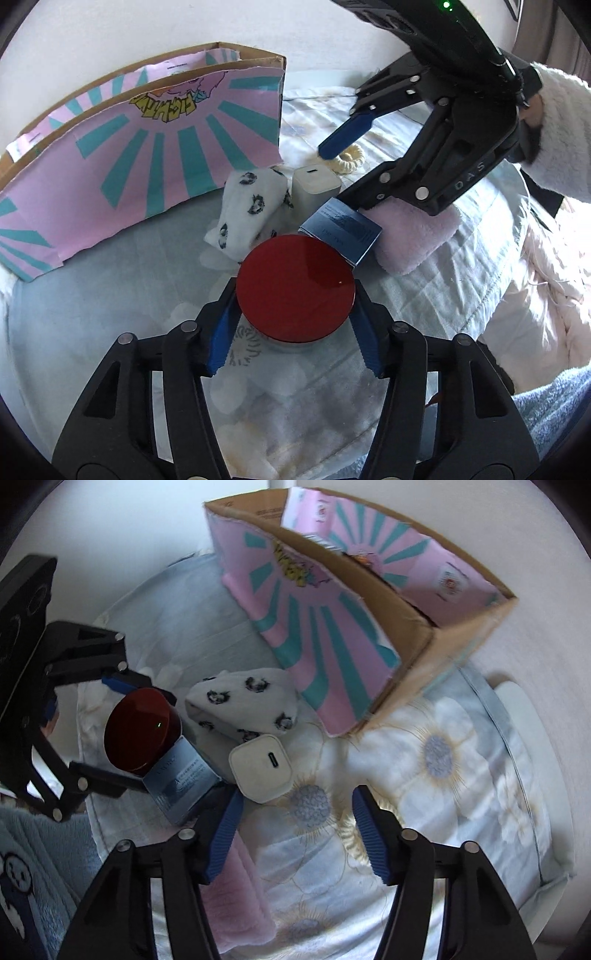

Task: Organize objects
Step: 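Grasp the red-lidded jar with left tool while right tool grasps the white charger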

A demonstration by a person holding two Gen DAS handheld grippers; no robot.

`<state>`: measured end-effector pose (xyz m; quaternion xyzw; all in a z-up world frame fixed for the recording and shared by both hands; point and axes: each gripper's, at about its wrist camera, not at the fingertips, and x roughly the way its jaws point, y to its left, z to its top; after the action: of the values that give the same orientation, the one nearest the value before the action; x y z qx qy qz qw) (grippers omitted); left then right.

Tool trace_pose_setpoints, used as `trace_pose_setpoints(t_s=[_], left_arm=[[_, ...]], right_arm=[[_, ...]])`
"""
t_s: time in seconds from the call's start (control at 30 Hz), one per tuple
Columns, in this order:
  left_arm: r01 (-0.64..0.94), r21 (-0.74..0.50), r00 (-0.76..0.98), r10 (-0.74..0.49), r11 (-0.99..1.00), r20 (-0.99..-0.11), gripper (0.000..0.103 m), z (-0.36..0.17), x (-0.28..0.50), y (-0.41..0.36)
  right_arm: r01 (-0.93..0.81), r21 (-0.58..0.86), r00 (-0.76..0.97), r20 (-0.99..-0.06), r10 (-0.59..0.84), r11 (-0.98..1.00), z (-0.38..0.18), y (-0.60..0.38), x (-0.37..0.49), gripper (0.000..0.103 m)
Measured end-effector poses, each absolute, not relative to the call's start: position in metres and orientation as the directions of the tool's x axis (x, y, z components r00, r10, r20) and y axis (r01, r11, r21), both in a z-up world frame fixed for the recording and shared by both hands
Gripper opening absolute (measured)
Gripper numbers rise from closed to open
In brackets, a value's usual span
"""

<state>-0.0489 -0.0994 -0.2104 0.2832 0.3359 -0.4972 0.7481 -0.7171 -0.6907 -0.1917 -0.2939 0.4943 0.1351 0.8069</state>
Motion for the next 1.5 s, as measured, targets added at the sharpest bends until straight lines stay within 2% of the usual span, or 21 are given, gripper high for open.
trace_pose_setpoints(t_s=[0.03,0.3,0.37,0.47,1.0,1.3,1.5], left_arm=[[0.937,0.088,0.273,-0.553,0.337,-0.787,0.053,-0.211,-0.048,-0.100],[0.957,0.098,0.236,-0.536,0.273,-0.811,0.052,-0.214,-0.042,-0.104],[0.959,0.106,0.235,-0.533,0.261,-0.813,0.052,-0.215,-0.042,-0.106],[0.961,0.108,0.233,-0.532,0.255,-0.814,0.051,-0.215,-0.041,-0.107],[0.916,0.068,0.280,-0.508,0.396,-0.815,0.051,-0.202,-0.030,-0.097],[0.859,0.057,0.364,-0.528,0.509,-0.767,0.051,-0.139,-0.027,-0.089],[0.811,0.053,0.422,-0.519,0.582,-0.743,0.051,-0.091,-0.021,-0.080]], right_arm=[[-0.524,-0.338,0.467,-0.881,-0.068,0.782,-0.192,-0.689,-0.716,0.051],[-0.631,-0.355,0.431,-0.900,-0.069,0.690,-0.197,-0.676,-0.706,0.045],[-0.644,-0.345,0.422,-0.905,-0.060,0.683,-0.197,-0.674,-0.704,0.035],[-0.658,-0.329,0.404,-0.913,-0.051,0.677,-0.199,-0.672,-0.702,0.026],[-0.534,-0.319,0.482,-0.876,-0.028,0.783,-0.174,-0.686,-0.721,0.026],[-0.348,-0.279,0.567,-0.823,-0.036,0.895,-0.136,-0.695,-0.762,0.026],[-0.157,-0.250,0.630,-0.770,-0.098,0.955,-0.094,-0.689,-0.759,0.026]])
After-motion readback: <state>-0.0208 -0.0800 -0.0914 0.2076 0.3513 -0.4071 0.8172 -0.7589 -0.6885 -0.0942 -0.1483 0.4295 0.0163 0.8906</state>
